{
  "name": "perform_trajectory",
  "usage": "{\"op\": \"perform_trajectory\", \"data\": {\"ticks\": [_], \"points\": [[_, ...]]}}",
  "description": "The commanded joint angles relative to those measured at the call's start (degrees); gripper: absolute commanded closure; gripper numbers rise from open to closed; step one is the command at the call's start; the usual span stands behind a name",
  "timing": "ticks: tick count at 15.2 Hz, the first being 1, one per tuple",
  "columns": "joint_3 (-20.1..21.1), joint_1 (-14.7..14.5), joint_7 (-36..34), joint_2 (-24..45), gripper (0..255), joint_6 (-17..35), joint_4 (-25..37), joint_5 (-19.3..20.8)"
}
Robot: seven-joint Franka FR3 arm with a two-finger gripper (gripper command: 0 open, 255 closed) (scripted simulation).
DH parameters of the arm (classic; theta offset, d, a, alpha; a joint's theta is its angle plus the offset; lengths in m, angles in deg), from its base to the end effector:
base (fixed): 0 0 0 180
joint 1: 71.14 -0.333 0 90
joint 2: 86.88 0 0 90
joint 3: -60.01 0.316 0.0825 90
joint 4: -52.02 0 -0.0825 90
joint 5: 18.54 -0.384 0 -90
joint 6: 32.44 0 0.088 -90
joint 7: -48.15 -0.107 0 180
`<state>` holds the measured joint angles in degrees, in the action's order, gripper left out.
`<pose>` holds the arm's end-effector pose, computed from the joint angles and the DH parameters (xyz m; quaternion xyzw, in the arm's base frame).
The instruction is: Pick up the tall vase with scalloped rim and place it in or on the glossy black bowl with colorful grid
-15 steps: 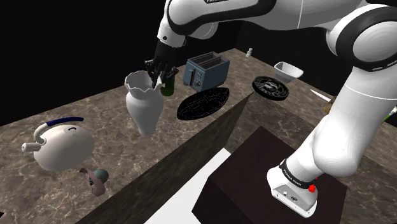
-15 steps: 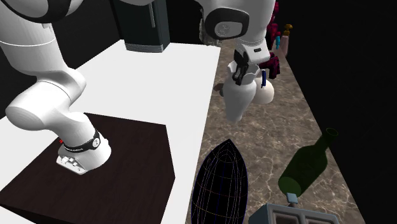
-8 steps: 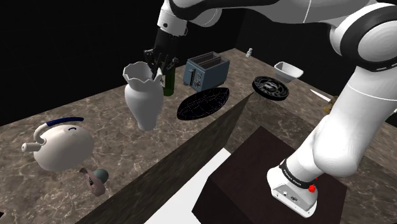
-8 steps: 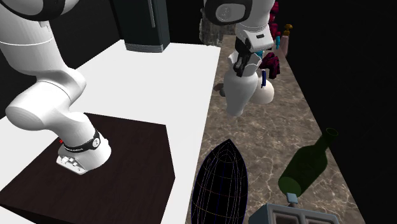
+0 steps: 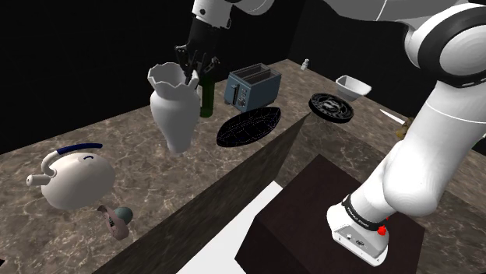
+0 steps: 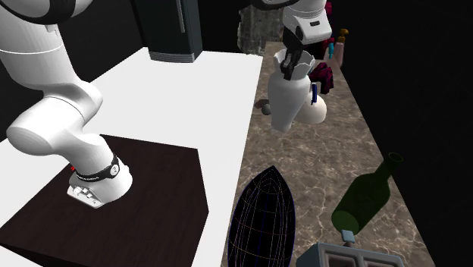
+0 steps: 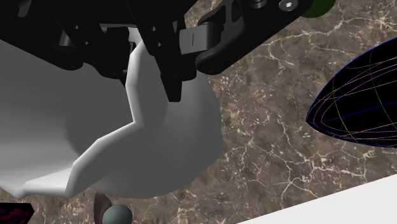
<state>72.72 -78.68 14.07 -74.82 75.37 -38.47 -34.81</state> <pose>0.5942 0.2287 0.5303 -0.9733 0.1585 0.0305 0.1633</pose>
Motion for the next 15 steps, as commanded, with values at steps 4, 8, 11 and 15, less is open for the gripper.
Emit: {"op": "perform_trajectory", "data": {"ticks": [4, 8, 11, 15], "points": [[0.0, 0.0, -1.1, 0.2, 255, -3.9, 4.3, 0.3], [-0.9, 1.7, 0.8, -1.5, 255, -6.2, 4.3, -0.3], [-2.4, 4.1, 4.2, -3.7, 255, -8.6, 3.4, -1.2], [-4.5, 7.1, 8.5, -5.7, 255, -12.0, 3.2, -1.9]]}}
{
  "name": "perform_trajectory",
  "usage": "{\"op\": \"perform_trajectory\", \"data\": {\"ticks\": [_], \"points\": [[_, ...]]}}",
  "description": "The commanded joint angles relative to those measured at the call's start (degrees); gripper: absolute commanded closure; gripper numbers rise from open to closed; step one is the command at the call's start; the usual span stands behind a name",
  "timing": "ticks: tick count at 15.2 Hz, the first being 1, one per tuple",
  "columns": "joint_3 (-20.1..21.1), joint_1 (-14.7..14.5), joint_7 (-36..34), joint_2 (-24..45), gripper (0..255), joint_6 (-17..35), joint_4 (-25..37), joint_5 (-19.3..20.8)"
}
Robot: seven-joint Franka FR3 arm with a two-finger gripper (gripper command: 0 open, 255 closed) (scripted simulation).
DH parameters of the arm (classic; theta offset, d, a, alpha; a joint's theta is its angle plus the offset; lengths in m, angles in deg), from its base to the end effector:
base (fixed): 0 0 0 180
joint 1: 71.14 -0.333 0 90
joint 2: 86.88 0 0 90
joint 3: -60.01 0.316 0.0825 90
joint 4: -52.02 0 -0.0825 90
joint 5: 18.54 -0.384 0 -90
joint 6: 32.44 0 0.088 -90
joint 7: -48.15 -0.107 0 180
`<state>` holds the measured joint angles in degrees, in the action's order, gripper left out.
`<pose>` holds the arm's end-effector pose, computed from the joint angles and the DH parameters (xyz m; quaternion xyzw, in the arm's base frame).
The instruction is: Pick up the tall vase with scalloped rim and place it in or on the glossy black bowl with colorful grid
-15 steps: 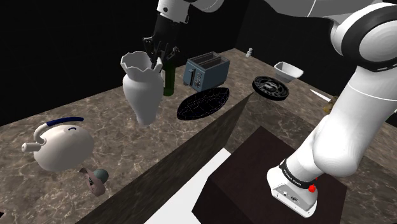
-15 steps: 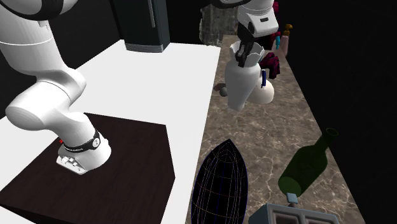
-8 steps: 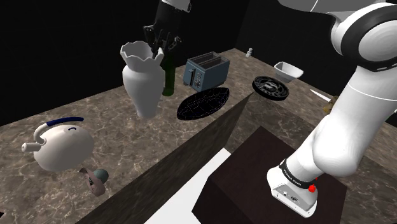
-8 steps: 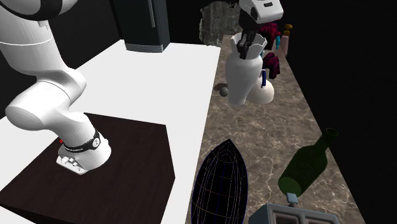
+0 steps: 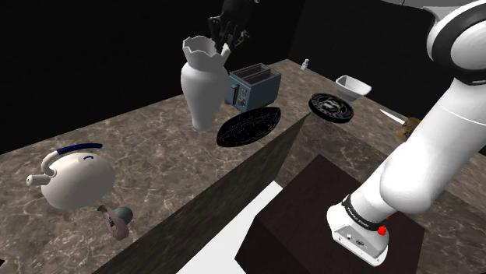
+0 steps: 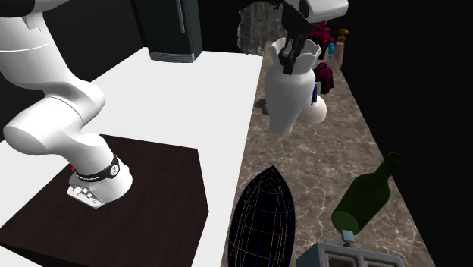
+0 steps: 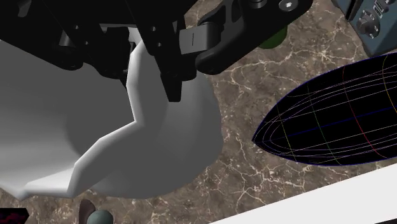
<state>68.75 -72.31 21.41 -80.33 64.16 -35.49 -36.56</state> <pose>0.5864 0.1274 0.5956 -0.9732 0.1593 0.0304 0.1632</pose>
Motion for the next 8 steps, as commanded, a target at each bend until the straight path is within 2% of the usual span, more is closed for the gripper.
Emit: {"op": "perform_trajectory", "data": {"ticks": [1, 8], "points": [[-1.1, 1.5, 2.3, -0.6, 255, -1.8, 0.4, -0.3], [-5.2, 6.7, 9.7, -1.4, 255, -8.8, 4.0, -0.8]]}}
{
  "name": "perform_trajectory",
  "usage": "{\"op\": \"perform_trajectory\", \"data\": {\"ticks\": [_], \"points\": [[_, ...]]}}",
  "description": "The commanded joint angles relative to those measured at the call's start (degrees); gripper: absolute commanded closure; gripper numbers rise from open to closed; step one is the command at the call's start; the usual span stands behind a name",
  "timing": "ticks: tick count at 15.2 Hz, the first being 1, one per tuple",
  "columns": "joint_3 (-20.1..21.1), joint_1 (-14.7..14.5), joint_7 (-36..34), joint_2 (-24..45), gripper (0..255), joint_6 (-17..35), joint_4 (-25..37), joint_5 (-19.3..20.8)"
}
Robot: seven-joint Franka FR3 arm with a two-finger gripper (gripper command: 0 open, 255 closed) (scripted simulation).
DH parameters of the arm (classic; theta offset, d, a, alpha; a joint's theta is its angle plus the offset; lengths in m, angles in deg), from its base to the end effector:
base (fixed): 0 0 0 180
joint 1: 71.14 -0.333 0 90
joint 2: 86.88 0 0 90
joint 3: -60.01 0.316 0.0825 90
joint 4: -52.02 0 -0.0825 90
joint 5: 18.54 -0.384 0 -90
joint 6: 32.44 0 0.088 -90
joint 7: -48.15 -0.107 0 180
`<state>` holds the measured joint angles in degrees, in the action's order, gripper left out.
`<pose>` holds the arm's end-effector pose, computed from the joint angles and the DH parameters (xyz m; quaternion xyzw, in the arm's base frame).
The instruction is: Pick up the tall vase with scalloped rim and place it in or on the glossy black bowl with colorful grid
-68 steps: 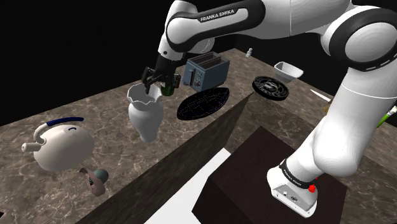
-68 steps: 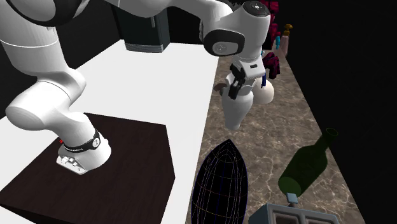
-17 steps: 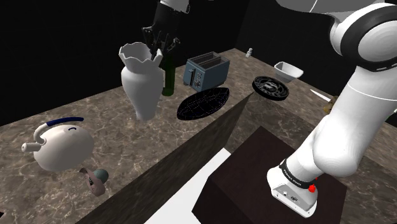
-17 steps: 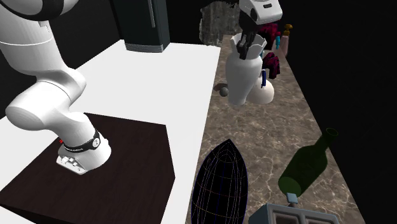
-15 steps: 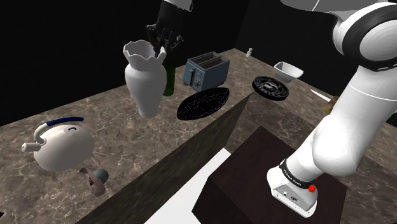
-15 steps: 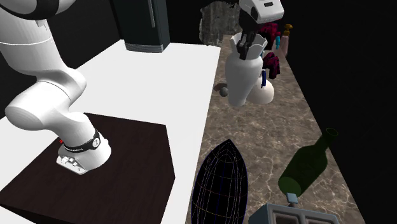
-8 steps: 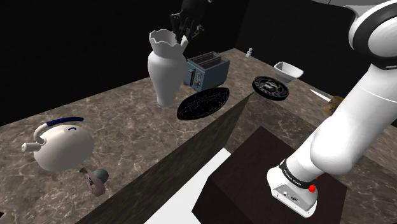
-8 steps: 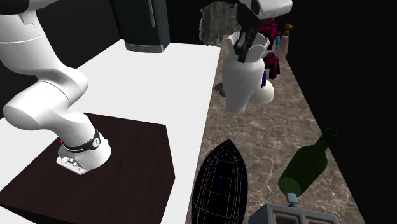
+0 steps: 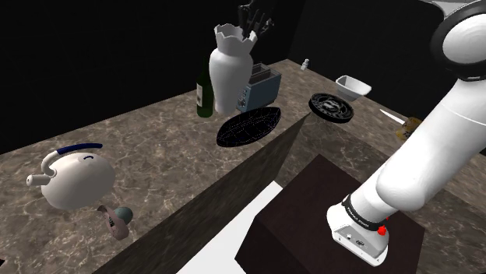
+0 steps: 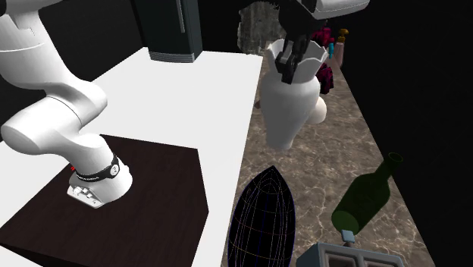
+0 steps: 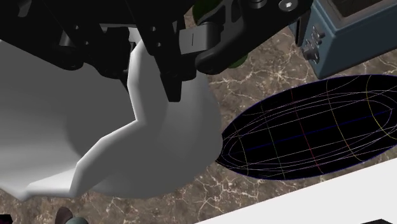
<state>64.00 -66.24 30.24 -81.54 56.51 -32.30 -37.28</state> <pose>0.5821 0.0236 0.6228 -0.9731 0.1594 0.0304 0.1633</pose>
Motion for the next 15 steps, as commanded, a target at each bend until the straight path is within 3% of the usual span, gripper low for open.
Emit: {"op": "perform_trajectory", "data": {"ticks": [1, 8, 13, 15], "points": [[-1.1, 1.4, 1.9, 0.0, 255, -2.2, 1.6, -0.1], [-5.1, 6.7, 9.0, 3.3, 255, -10.5, 10.4, -0.4], [-7.9, 11.4, 13.9, 8.9, 255, -18.2, 21.7, -1.2], [-7.8, 11.3, 14.5, 7.6, 255, -16.1, 18.3, -0.9]]}}
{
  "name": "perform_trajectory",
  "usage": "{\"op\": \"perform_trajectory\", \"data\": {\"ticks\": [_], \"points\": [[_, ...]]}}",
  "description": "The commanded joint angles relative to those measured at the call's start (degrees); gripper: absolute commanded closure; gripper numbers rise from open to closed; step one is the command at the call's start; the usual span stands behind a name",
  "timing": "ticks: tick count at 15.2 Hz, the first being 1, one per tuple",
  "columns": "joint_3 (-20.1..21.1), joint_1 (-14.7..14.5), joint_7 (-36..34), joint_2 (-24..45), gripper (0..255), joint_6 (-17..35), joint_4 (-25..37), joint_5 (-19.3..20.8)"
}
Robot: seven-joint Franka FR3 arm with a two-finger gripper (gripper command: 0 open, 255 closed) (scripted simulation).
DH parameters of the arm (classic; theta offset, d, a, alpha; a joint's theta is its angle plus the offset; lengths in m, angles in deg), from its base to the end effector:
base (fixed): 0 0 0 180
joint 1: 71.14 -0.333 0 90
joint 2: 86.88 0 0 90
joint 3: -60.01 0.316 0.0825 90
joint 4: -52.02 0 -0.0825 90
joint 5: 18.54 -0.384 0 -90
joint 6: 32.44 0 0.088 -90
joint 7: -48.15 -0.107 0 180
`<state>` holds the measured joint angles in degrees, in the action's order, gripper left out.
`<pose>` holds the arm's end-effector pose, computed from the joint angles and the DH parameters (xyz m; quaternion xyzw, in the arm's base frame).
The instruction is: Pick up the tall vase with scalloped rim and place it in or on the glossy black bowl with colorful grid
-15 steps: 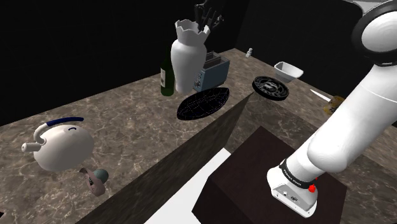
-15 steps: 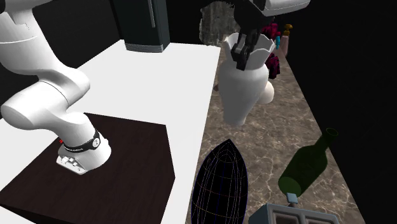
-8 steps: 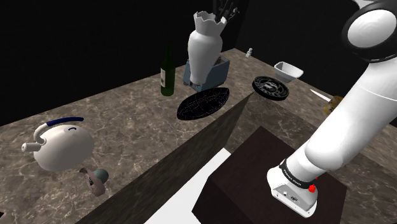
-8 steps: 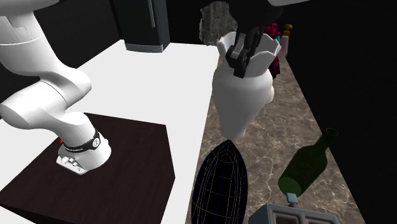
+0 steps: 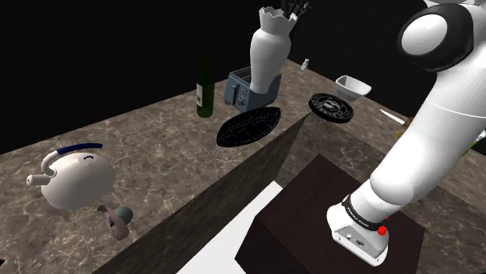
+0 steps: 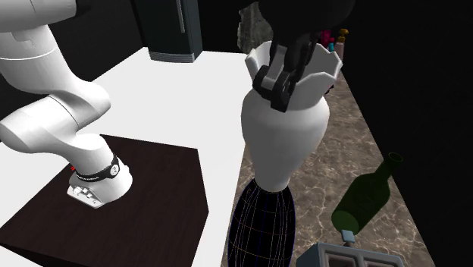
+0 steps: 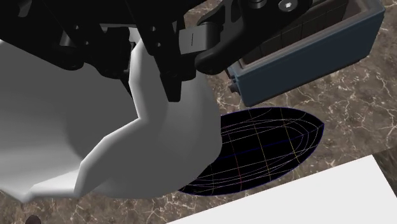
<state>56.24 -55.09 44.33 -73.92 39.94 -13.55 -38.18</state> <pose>0.5675 -0.1522 0.6708 -0.9731 0.1594 0.0306 0.1636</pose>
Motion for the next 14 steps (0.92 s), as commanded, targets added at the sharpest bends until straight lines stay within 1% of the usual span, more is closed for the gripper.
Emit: {"op": "perform_trajectory", "data": {"ticks": [1, 7, 14], "points": [[-0.1, 0.0, 0.7, -0.5, 255, 1.4, -2.0, 0.2], [-0.1, -0.4, 2.3, -3.1, 255, 7.0, -10.3, 0.7], [0.0, -0.8, 3.8, -4.9, 255, 12.9, -18.2, 1.1]]}}
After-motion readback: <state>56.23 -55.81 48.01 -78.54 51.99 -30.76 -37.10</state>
